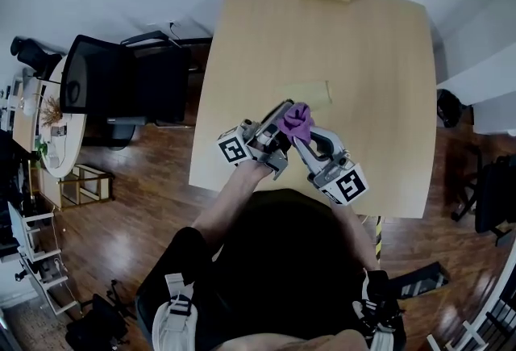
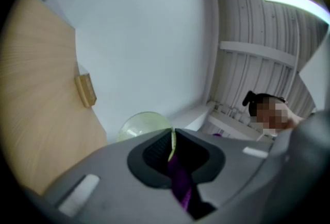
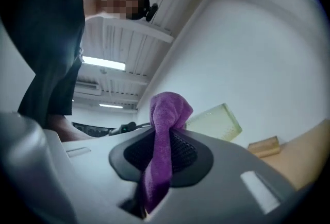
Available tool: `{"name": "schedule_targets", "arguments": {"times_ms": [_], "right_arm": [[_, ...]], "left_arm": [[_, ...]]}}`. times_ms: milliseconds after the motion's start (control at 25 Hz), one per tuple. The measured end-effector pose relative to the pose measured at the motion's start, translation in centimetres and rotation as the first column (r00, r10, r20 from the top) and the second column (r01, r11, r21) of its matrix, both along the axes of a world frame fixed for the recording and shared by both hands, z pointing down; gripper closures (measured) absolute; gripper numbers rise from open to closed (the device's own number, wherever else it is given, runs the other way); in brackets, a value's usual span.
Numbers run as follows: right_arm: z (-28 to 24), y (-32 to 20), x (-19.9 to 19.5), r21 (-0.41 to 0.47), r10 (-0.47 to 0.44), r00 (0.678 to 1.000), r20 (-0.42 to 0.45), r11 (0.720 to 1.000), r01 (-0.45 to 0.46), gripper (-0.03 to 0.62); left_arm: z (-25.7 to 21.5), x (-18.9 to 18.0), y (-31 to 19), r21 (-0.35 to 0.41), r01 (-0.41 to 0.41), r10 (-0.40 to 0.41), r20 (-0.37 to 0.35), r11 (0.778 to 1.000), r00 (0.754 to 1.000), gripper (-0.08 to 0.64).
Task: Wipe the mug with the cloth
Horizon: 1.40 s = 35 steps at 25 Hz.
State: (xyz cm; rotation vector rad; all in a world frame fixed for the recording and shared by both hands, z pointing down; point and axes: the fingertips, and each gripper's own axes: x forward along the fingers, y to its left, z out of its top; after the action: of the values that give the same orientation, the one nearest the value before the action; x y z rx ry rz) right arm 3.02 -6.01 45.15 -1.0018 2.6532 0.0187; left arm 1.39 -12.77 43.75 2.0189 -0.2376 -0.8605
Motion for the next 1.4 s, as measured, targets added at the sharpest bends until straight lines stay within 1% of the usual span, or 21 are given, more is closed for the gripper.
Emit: {"name": "schedule_targets", "arguments": {"times_ms": [80, 160, 280, 360, 440, 520, 560, 640, 720, 800, 880, 960, 1000, 1040, 1120, 1160, 1200, 1240, 1320, 1360, 1400], "right_arm": [[0.1, -0.9, 1.7, 0.001, 0.076, 0.997, 0.006, 0.997, -0.076, 0.531], [0.9, -2.1, 4.5, -0.042, 0.165, 0.986, 0.032, 0.986, -0.164, 0.531], [2.6, -3.9, 8.9, -0.144, 0.315, 0.947, 0.058, 0.942, -0.304, 0.531], [2.3, -4.1, 11.0, -0.183, 0.376, 0.923, 0.087, 0.916, -0.356, 0.531], [0.2, -3.1, 11.2, -0.162, 0.366, 0.923, 0.124, 0.925, -0.345, 0.531], [-3.0, -1.7, 9.0, -0.095, 0.280, 0.951, 0.131, 0.959, -0.269, 0.531], [-4.1, -1.1, 7.1, -0.065, 0.221, 0.970, 0.104, 0.974, -0.215, 0.531], [-4.6, -0.7, 3.5, -0.049, 0.137, 0.991, -0.015, 0.989, -0.137, 0.531], [-3.5, -1.3, 2.1, -0.094, 0.129, 0.984, -0.123, 0.986, -0.141, 0.531], [-2.3, -2.2, 3.6, -0.150, 0.167, 0.975, -0.143, 0.971, -0.188, 0.531], [-1.1, -3.2, 6.7, -0.190, 0.235, 0.962, -0.140, 0.947, -0.259, 0.531], [0.2, -4.1, 10.2, -0.240, 0.302, 0.947, -0.107, 0.917, -0.319, 0.531], [0.7, -4.5, 11.8, -0.271, 0.308, 0.950, -0.052, 0.911, -0.311, 0.531], [1.1, -4.7, 12.9, -0.297, 0.284, 0.958, 0.034, 0.918, -0.262, 0.531], [1.6, -4.8, 13.8, -0.302, 0.134, 0.953, 0.270, 0.952, -0.048, 0.531], [1.8, -4.6, 13.5, -0.274, 0.019, 0.919, 0.393, 0.957, 0.097, 0.531], [2.1, -4.2, 13.0, -0.228, -0.103, 0.857, 0.504, 0.942, 0.247, 0.531], [2.3, -3.8, 12.4, -0.171, -0.213, 0.773, 0.598, 0.908, 0.383, 0.531], [2.4, -3.1, 10.6, -0.062, -0.361, 0.587, 0.725, 0.814, 0.577, 0.531], [2.3, -3.0, 9.7, -0.021, -0.402, 0.514, 0.758, 0.772, 0.636, 0.531], [2.1, -2.9, 8.8, 0.008, -0.433, 0.466, 0.772, 0.740, 0.673, 0.531]], "left_arm": [[-0.7, 0.0, 0.6, 0.015, -0.028, 0.028, -0.024, 0.999, 0.999, 0.518], [-1.2, -0.1, 1.1, 0.038, -0.043, 0.044, -0.026, 0.998, 0.999, 0.517], [-0.8, -0.5, 1.2, 0.058, -0.039, 0.039, 0.007, 0.998, 0.999, 0.516], [-0.7, -0.8, 1.1, 0.086, -0.022, 0.018, 0.043, 0.996, 0.999, 0.517], [-0.7, -0.8, 1.3, 0.143, -0.009, -0.007, 0.111, 0.990, 0.994, 0.518], [-0.4, -0.1, 1.6, 0.221, -0.010, -0.038, 0.209, 0.975, 0.977, 0.518], [-0.2, 0.3, 1.8, 0.256, -0.017, -0.048, 0.246, 0.967, 0.968, 0.518], [0.0, 1.3, 2.4, 0.308, -0.045, -0.050, 0.294, 0.950, 0.954, 0.518], [0.1, 2.1, 3.2, 0.343, -0.085, -0.035, 0.331, 0.935, 0.943, 0.518], [0.2, 2.4, 3.9, 0.356, -0.125, -0.014, 0.362, 0.926, 0.932, 0.518], [0.5, 2.2, 4.2, 0.336, -0.152, 0.017, 0.373, 0.929, 0.928, 0.515], [0.6, 1.2, 4.3, 0.283, -0.173, 0.079, 0.314, 0.943, 0.946, 0.514], [0.3, 0.5, 4.5, 0.248, -0.194, 0.132, 0.246, 0.949, 0.960, 0.516], [-0.2, 0.0, 4.9, 0.212, -0.229, 0.197, 0.161, 0.950, 0.967, 0.518], [-1.4, -0.5, 6.2, 0.157, -0.329, 0.332, 0.005, 0.931, 0.943, 0.517], [-1.9, -0.3, 6.9, 0.142, -0.379, 0.389, -0.046, 0.914, 0.920, 0.517], [-2.4, 0.1, 7.6, 0.133, -0.422, 0.433, -0.077, 0.897, 0.898, 0.517], [-2.8, 0.6, 8.3, 0.127, -0.456, 0.468, -0.091, 0.881, 0.879, 0.517], [-3.2, 1.6, 9.6, 0.112, -0.510, 0.519, -0.080, 0.853, 0.851, 0.518], [-3.0, 2.0, 10.2, 0.102, -0.533, 0.540, -0.063, 0.840, 0.839, 0.517], [-2.8, 2.4, 10.6, 0.088, -0.551, 0.556, -0.043, 0.830, 0.830, 0.517]]}}
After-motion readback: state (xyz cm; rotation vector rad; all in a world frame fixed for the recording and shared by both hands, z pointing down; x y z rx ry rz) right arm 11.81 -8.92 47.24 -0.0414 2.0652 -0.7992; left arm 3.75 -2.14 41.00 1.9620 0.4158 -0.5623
